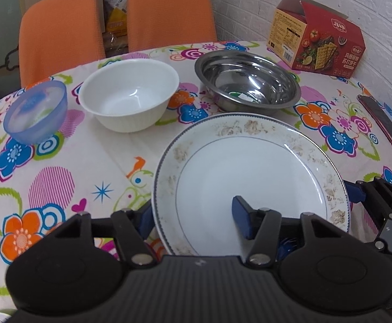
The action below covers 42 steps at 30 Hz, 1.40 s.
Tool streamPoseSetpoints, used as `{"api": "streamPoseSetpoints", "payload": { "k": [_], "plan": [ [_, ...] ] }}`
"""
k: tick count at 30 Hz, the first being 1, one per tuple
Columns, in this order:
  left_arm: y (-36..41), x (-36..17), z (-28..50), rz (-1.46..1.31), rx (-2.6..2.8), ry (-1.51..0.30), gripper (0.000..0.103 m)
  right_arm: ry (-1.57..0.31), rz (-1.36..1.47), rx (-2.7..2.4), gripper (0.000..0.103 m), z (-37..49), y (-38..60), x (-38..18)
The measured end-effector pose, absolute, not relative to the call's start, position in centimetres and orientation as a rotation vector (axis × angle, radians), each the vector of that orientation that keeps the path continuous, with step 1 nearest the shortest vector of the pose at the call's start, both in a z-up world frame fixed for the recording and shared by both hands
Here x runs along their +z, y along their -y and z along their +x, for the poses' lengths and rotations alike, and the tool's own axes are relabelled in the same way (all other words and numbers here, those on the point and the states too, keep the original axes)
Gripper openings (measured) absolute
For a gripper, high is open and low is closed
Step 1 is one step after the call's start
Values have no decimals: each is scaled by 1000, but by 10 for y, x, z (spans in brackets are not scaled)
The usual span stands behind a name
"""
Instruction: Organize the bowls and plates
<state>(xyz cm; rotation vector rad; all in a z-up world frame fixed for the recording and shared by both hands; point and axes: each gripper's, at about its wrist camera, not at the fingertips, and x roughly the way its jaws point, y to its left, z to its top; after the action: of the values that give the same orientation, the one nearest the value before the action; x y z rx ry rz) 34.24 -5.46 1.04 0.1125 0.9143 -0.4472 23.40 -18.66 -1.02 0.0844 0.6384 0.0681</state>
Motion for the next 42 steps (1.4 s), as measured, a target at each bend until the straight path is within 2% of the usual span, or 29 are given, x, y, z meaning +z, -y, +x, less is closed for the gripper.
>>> {"api": "streamPoseSetpoints", "payload": {
  "k": [13, 23, 34, 42],
  "plan": [
    [32, 44, 293, 84, -449, -843, 52, -578, 64, 65, 81, 193, 170, 20],
    [-46, 66, 229, 11, -375, -778, 50, -530, 11, 139, 82, 147, 104, 43],
    [-160, 43, 175, -56, -124, -789, 48, -597, -54, 396, 82, 126, 0, 25],
    [-176, 30, 167, -63, -114, -788, 50, -630, -71, 429, 83, 125, -15, 15]
  ]
}}
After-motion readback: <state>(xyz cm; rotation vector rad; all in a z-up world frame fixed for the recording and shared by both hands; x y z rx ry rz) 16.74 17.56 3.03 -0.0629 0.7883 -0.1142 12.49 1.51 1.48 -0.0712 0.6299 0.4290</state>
